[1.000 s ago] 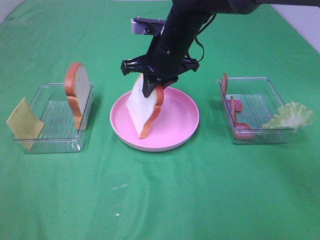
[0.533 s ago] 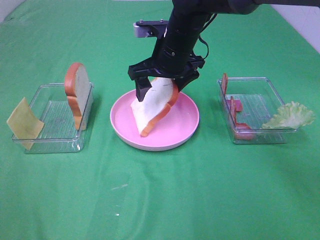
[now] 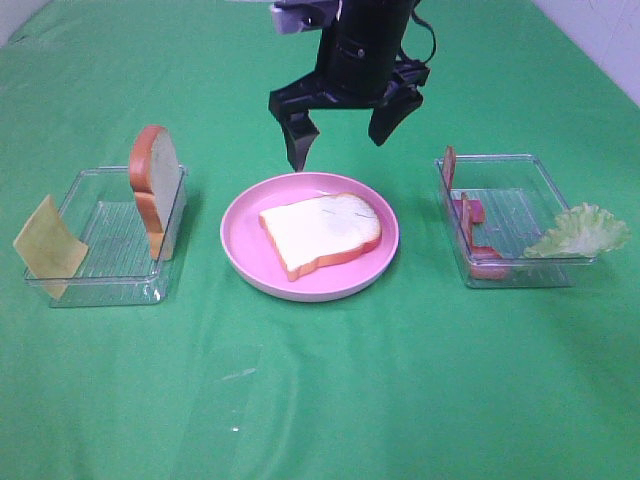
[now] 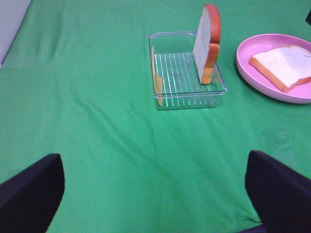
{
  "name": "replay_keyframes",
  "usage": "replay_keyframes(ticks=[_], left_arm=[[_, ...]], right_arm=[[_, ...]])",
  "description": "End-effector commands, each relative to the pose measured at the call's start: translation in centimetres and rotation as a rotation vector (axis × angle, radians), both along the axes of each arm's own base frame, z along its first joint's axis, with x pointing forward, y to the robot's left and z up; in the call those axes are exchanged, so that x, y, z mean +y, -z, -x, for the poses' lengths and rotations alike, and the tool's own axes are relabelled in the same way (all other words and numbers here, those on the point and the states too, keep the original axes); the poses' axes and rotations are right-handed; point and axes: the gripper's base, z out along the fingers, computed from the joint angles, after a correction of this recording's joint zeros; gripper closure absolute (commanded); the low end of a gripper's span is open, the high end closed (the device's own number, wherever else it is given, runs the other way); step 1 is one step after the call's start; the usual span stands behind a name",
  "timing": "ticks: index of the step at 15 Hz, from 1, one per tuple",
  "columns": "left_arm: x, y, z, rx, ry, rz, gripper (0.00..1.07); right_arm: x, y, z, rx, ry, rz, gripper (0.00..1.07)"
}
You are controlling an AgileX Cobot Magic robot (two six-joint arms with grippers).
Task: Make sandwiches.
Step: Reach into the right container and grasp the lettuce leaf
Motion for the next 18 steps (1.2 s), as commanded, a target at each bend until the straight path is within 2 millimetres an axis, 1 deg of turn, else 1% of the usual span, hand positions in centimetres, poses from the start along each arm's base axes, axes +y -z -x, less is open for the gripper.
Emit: replay_keyframes(ticks=[1,2,4,7,8,9,12,13,14,15,16,18], left_arm=[[0.0,0.0,0.1,-0.016,0.0,0.006,0.14],[0.0,0.0,0.1,-0.016,0.0,0.006,0.14],[0.0,0.0,0.1,-0.016,0.0,0.006,0.14],[0.0,0.0,0.1,-0.016,0.0,0.006,0.14],[0.0,0.0,0.1,-0.016,0.0,0.006,0.14],[0.0,0.0,0.1,-0.016,0.0,0.006,0.14],[0.0,0.0,0.1,-0.016,0.0,0.006,0.14],[0.0,0.0,0.1,-0.016,0.0,0.006,0.14],[0.0,0.0,0.1,-0.016,0.0,0.006,0.14],[0.0,0.0,0.1,-0.016,0.0,0.006,0.14],[0.0,0.0,0.1,-0.016,0.0,0.006,0.14],[0.0,0.0,0.1,-0.016,0.0,0.006,0.14]], right_arm=[[-0.3,-3.6,0.4,-0.048,-0.016,-0.005,0.09],[-1.4,-6.0,0.8,-0.109,-0.008,0.02,0.09],[-2.9,-7.3,0.8,-0.128,0.023,0.015,0.09],[-7.1,-9.1,0.2,-0.124,0.117,0.023,0.09],[-9.0,-9.5,0.0,-0.122,0.158,0.027,0.09],[-10.1,-9.4,0.1,-0.111,0.178,0.034,0.09],[-16.3,-8.8,1.0,-0.038,0.321,0.062,0.09],[-18.5,-8.3,1.4,-0.002,0.38,0.06,0.09],[-22.1,-6.8,2.9,0.085,0.478,0.055,0.09],[-23.8,-5.7,3.7,0.133,0.528,0.039,0.09],[-24.5,-5.1,4.0,0.151,0.55,0.031,0.09],[-26.3,-2.2,5.5,0.231,0.609,0.008,0.09]])
